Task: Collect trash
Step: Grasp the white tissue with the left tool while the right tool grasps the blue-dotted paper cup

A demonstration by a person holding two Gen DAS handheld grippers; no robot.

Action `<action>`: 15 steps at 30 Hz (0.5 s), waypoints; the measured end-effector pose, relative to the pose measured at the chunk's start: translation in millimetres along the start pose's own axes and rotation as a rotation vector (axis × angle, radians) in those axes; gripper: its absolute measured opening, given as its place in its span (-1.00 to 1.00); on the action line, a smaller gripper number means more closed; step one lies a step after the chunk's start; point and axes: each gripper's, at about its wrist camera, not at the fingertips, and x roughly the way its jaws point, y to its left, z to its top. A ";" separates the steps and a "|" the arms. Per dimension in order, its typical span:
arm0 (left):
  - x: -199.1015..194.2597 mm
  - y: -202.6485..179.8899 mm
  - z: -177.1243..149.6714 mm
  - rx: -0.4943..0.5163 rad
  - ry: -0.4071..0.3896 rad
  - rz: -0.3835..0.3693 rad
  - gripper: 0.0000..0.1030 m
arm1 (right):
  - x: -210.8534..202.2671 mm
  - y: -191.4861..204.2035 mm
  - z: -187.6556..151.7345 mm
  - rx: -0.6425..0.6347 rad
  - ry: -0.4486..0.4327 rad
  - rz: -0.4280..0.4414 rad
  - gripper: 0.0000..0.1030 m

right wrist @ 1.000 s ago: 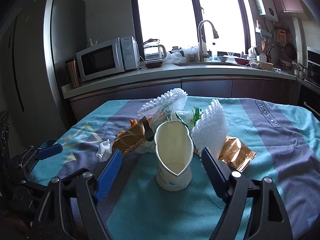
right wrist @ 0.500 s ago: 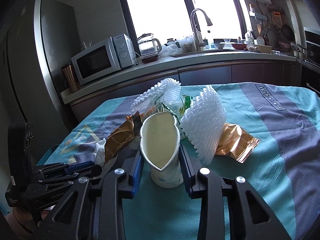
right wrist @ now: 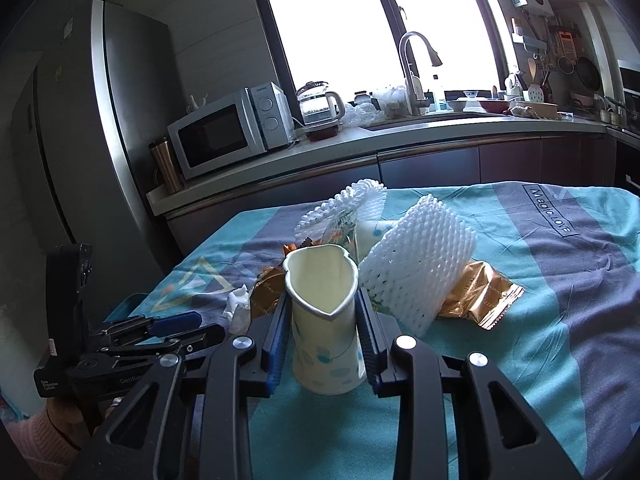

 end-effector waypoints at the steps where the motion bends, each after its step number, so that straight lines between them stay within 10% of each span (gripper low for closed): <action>1: 2.0 -0.2 1.9 0.003 0.004 -0.001 0.04 | -0.4 0.5 -0.1 -0.001 -0.001 0.002 -0.41; 15: 28.9 9.0 11.1 -0.049 0.065 -0.095 -0.74 | -9.4 3.6 4.8 -0.003 -0.027 0.051 -0.41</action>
